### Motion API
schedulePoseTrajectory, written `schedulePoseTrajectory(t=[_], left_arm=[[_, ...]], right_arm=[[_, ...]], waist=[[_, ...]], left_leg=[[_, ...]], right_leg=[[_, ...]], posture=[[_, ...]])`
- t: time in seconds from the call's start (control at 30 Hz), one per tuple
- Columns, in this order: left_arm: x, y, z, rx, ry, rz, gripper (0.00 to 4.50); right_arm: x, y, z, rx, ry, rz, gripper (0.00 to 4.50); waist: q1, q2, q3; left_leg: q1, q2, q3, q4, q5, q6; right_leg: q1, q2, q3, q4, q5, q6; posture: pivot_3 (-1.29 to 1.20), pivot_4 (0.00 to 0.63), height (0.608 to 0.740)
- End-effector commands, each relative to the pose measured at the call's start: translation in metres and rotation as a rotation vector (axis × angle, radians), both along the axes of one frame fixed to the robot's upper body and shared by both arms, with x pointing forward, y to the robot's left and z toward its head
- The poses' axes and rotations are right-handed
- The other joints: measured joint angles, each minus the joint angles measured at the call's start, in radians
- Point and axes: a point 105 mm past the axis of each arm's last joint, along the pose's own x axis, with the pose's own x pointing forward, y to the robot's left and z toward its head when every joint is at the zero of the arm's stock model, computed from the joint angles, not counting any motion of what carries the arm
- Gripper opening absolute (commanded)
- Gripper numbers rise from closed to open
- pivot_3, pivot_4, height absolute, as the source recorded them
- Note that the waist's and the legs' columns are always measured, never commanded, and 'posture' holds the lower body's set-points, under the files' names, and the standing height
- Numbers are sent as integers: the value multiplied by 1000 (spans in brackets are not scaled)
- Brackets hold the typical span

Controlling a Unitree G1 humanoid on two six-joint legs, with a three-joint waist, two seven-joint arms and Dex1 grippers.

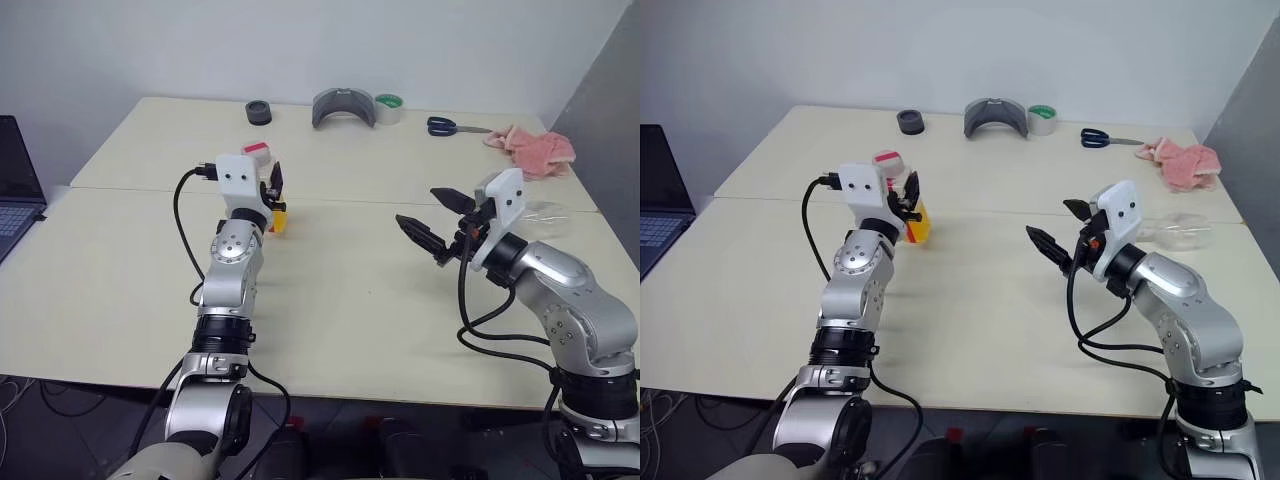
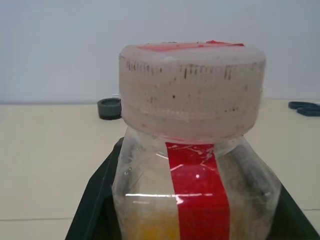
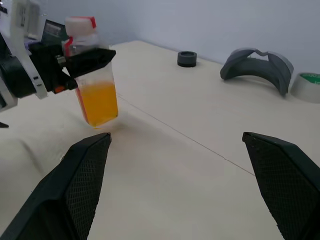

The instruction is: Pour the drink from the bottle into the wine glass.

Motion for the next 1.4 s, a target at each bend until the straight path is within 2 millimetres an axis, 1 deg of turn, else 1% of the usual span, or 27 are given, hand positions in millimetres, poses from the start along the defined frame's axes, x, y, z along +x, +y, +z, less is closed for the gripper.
schedulePoseTrajectory(t=[0.03,0.27,0.4,0.6,0.77,0.87,1.13,1.4], left_arm=[[-6,-15,25,-1,-77,-54,1897],[-14,-57,19,-12,-40,-271,1897],[-17,-69,17,-11,-22,-334,1897],[-22,-87,14,8,12,-436,1897],[-23,-91,13,37,16,-448,1897],[-25,-94,15,45,18,-461,1897],[-27,-100,13,113,25,-478,1897],[-28,-103,14,125,22,-488,1897]], right_arm=[[3,7,23,-2,-86,12,4500],[17,26,54,57,-104,34,4500],[22,37,59,88,-72,37,4500],[23,53,62,128,-37,64,4500],[28,63,64,145,-36,70,4500],[31,69,59,123,-41,67,4500],[36,77,55,125,-45,67,4500],[38,85,57,145,-50,78,4500]], waist=[[-2,0,0],[0,0,0],[-1,0,0],[-1,0,0],[-2,0,0],[-2,0,0],[-2,0,0],[-2,0,0]], left_leg=[[0,0,0,0,0,0],[0,0,0,0,0,0],[0,0,0,0,0,0],[0,0,0,0,0,0],[0,0,0,0,0,0],[0,0,0,0,0,0],[0,0,0,0,0,0],[0,0,0,0,0,0]], right_leg=[[0,0,0,0,0,0],[0,0,0,0,0,0],[-1,-1,0,0,0,0],[-1,-1,0,1,0,0],[-1,-1,0,0,0,0],[-1,-1,0,0,0,0],[-1,-1,0,0,0,0],[-1,-1,0,0,0,0]], posture=[[0,150,740],[0,150,740],[0,150,740],[0,150,740],[0,150,740],[0,150,740],[0,150,740],[0,150,740]])
